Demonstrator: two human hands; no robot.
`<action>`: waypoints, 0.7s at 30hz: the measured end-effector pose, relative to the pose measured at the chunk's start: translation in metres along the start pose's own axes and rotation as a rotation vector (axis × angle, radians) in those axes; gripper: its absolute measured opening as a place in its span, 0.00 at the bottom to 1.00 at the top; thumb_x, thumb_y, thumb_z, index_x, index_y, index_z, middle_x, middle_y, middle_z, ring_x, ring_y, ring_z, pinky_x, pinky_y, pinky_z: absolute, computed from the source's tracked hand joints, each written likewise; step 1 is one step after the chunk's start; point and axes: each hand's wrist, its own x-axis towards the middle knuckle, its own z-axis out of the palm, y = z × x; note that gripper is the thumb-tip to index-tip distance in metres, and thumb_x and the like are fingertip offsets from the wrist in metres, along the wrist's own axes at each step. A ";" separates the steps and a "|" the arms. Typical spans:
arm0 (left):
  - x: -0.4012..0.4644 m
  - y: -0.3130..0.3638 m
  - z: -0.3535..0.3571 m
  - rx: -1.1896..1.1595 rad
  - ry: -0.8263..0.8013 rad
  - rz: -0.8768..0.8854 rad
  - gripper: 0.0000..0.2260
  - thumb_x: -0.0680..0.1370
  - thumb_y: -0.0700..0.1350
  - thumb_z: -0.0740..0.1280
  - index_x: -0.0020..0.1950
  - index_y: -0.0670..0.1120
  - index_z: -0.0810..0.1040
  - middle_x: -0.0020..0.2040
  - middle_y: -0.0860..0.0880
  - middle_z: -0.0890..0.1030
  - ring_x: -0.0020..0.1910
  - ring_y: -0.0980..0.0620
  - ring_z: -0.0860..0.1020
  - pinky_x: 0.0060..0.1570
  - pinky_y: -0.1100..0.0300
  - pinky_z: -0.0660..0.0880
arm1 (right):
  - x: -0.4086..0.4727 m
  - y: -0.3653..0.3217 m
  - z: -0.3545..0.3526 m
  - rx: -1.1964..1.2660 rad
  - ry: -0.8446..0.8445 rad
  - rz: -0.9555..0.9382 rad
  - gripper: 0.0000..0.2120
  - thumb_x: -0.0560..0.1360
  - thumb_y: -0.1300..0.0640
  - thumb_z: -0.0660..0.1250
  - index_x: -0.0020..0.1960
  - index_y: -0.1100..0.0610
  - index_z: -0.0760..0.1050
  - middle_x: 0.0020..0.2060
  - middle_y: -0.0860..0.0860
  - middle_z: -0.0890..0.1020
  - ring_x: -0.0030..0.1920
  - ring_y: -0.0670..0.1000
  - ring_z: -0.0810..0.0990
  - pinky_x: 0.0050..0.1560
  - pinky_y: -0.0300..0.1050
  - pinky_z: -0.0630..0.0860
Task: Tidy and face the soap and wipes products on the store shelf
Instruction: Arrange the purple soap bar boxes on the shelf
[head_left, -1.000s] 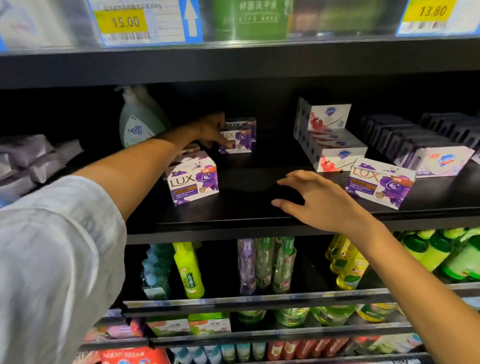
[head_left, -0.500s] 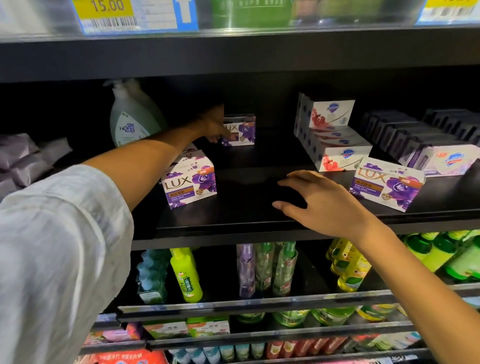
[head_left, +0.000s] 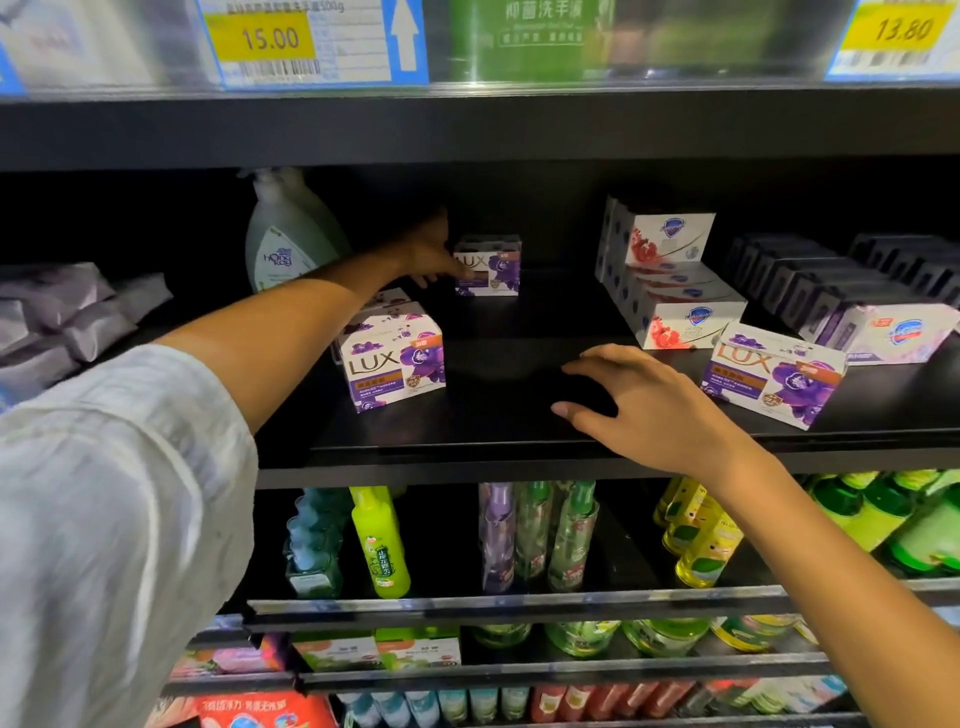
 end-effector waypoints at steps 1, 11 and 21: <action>-0.008 0.002 -0.003 0.037 0.021 0.024 0.25 0.78 0.45 0.75 0.70 0.45 0.67 0.62 0.44 0.75 0.55 0.44 0.78 0.41 0.58 0.76 | 0.000 -0.001 -0.001 0.001 0.004 -0.001 0.30 0.80 0.31 0.58 0.77 0.44 0.70 0.74 0.40 0.70 0.77 0.43 0.64 0.72 0.45 0.68; -0.137 -0.005 -0.020 0.030 0.289 0.177 0.04 0.81 0.46 0.72 0.54 0.47 0.81 0.52 0.49 0.84 0.53 0.50 0.82 0.58 0.51 0.79 | 0.005 -0.008 -0.006 0.024 -0.026 -0.017 0.28 0.80 0.35 0.63 0.76 0.47 0.72 0.71 0.44 0.76 0.73 0.48 0.71 0.69 0.52 0.73; -0.231 -0.047 0.024 -0.016 0.708 0.124 0.11 0.82 0.41 0.70 0.63 0.43 0.84 0.57 0.46 0.82 0.52 0.53 0.78 0.54 0.74 0.71 | 0.069 -0.098 0.005 0.733 -0.042 -0.042 0.30 0.75 0.53 0.78 0.75 0.50 0.73 0.63 0.50 0.81 0.60 0.46 0.82 0.66 0.45 0.78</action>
